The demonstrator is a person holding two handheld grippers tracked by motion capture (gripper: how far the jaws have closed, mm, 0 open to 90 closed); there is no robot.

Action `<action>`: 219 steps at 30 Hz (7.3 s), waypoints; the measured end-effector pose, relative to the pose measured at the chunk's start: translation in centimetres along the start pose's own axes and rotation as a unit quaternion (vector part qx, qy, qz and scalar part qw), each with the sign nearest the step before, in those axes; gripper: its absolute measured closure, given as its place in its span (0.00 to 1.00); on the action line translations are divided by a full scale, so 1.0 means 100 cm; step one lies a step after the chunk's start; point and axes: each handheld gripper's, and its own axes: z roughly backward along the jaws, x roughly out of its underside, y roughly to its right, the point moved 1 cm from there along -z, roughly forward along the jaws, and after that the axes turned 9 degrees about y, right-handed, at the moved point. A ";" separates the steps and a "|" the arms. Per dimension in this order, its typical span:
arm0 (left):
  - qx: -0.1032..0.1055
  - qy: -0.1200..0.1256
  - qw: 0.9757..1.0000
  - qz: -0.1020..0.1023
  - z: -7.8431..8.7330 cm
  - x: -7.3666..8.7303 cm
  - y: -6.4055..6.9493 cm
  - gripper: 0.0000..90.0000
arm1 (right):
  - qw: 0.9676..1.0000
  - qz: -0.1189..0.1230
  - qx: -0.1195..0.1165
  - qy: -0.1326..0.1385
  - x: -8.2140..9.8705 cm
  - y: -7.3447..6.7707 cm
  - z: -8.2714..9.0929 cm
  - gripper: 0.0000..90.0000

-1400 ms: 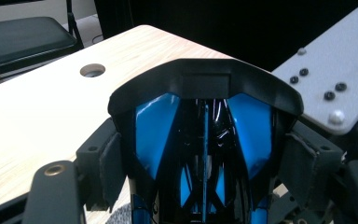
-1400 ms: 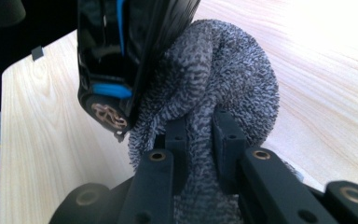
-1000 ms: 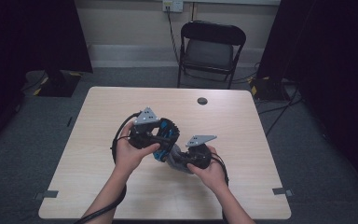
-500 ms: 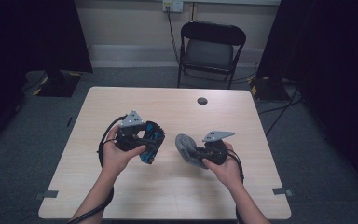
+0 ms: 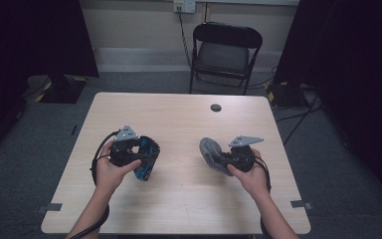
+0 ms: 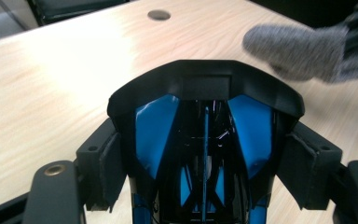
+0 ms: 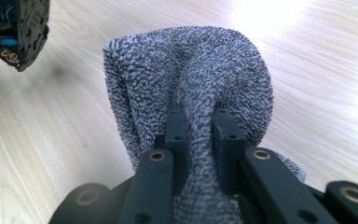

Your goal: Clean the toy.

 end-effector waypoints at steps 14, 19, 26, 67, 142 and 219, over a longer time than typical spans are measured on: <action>-0.025 -0.029 0.999 0.006 0.011 0.018 -0.019 0.28 | 0.999 -0.008 0.039 -0.003 0.010 0.021 0.013 0.88; -0.035 -0.036 0.999 0.015 0.012 0.024 -0.028 0.28 | 0.998 -0.019 0.059 -0.003 0.016 0.032 0.021 0.88; -0.038 -0.050 0.998 0.007 0.007 0.023 -0.032 0.28 | 0.996 -0.034 0.088 -0.004 0.026 0.047 0.032 0.88; -0.061 -0.110 0.992 0.027 -0.078 0.056 -0.036 0.27 | 0.991 -0.050 0.121 -0.009 0.055 0.062 0.011 0.76; 0.070 -0.055 0.996 0.004 -0.020 0.037 0.033 0.18 | 0.999 -0.030 0.024 0.033 0.032 -0.008 0.017 0.16; 0.119 -0.105 0.986 -0.056 -0.036 0.090 0.083 0.18 | 0.999 0.015 -0.039 -0.012 0.084 -0.052 0.007 0.16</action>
